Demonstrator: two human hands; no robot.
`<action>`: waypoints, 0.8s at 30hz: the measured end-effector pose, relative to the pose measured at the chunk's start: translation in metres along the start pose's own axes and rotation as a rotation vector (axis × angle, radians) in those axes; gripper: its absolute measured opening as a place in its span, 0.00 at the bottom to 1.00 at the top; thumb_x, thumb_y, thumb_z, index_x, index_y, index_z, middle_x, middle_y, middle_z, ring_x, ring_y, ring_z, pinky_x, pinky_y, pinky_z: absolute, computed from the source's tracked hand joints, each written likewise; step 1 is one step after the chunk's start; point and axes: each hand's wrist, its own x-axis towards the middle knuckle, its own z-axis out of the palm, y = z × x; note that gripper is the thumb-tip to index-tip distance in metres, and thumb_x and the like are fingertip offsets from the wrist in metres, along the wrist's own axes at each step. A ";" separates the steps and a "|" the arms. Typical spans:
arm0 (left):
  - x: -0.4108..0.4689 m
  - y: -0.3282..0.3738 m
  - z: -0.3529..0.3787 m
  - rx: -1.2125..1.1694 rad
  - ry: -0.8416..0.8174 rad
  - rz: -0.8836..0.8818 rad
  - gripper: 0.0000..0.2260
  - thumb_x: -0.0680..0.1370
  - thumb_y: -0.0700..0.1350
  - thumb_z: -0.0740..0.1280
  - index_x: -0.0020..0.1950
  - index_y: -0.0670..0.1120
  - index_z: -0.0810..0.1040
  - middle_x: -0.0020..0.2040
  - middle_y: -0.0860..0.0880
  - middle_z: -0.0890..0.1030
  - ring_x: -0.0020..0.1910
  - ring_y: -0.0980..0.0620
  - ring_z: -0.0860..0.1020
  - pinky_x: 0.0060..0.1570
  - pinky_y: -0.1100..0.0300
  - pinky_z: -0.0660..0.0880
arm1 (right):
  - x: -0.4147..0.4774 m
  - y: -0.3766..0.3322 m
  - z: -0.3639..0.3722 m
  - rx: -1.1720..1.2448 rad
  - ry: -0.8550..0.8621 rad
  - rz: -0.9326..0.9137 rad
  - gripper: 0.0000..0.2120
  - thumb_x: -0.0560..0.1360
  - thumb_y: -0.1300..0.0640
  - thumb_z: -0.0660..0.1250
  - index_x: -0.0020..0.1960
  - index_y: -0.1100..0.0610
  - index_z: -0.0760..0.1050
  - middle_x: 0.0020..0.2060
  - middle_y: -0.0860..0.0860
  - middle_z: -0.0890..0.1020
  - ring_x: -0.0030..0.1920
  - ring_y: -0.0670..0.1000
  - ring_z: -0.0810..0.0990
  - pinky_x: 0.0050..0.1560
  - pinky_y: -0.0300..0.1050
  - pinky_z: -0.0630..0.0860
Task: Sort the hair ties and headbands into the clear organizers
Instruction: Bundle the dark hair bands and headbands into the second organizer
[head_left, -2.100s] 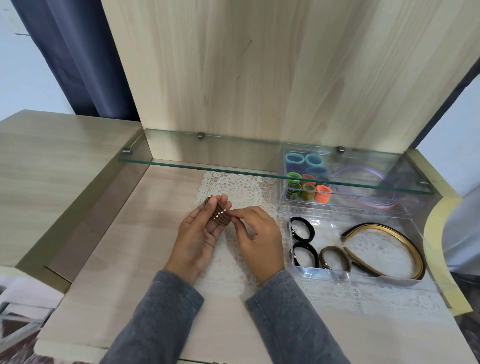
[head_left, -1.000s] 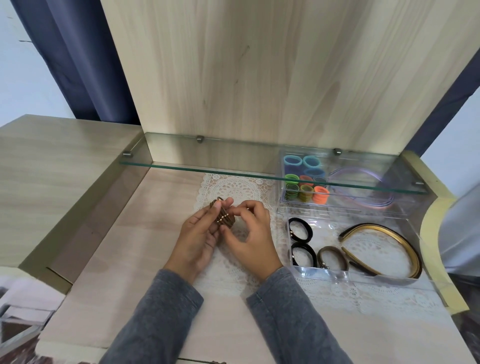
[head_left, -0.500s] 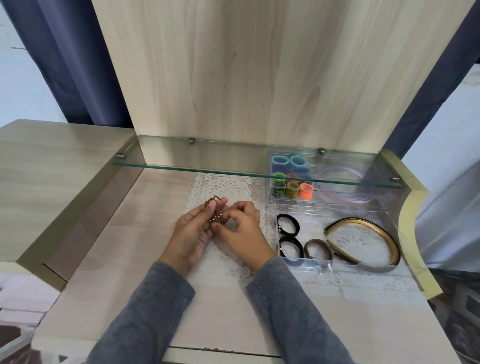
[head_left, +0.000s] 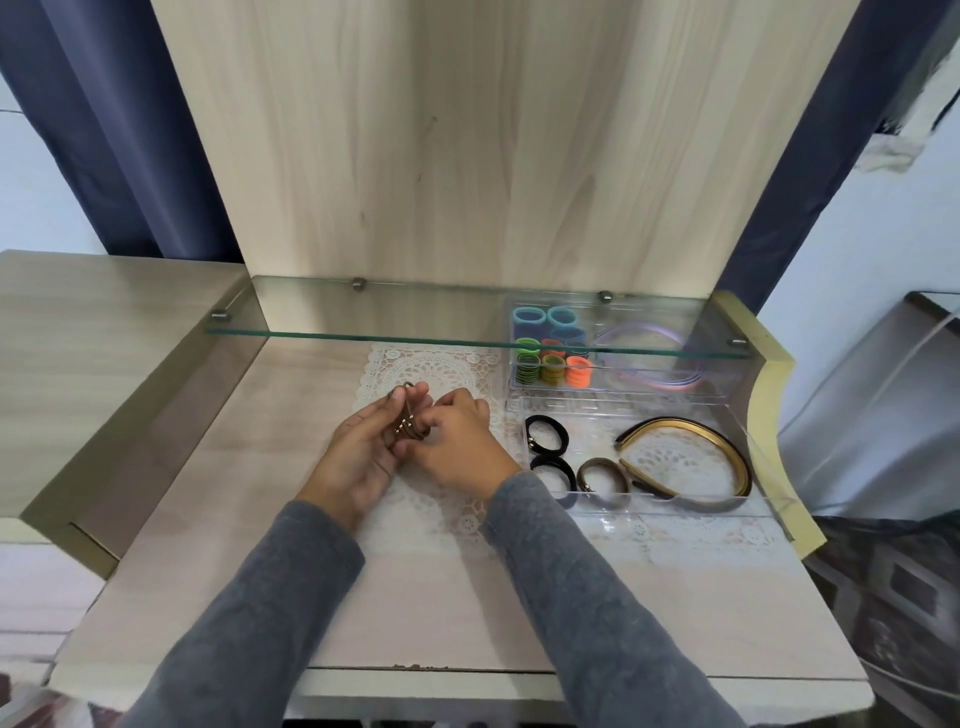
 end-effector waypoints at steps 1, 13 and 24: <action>0.000 0.001 0.000 0.025 -0.008 -0.020 0.11 0.73 0.45 0.67 0.50 0.43 0.85 0.50 0.49 0.86 0.49 0.55 0.84 0.48 0.62 0.78 | -0.001 -0.001 -0.003 -0.027 -0.010 -0.004 0.07 0.74 0.50 0.70 0.44 0.54 0.79 0.50 0.51 0.64 0.54 0.50 0.59 0.57 0.38 0.57; -0.001 0.047 0.034 0.189 -0.199 -0.481 0.08 0.73 0.46 0.68 0.40 0.45 0.86 0.43 0.51 0.85 0.42 0.52 0.85 0.46 0.57 0.80 | -0.030 0.005 -0.071 -0.357 -0.003 -0.201 0.12 0.76 0.47 0.67 0.57 0.50 0.80 0.54 0.51 0.68 0.57 0.51 0.62 0.60 0.44 0.60; 0.013 0.019 0.112 1.042 -0.282 -0.496 0.06 0.78 0.46 0.67 0.41 0.49 0.75 0.40 0.52 0.78 0.41 0.55 0.83 0.42 0.61 0.71 | -0.059 0.041 -0.141 -0.673 0.038 -0.350 0.09 0.75 0.51 0.69 0.54 0.50 0.83 0.55 0.53 0.70 0.59 0.55 0.63 0.57 0.44 0.56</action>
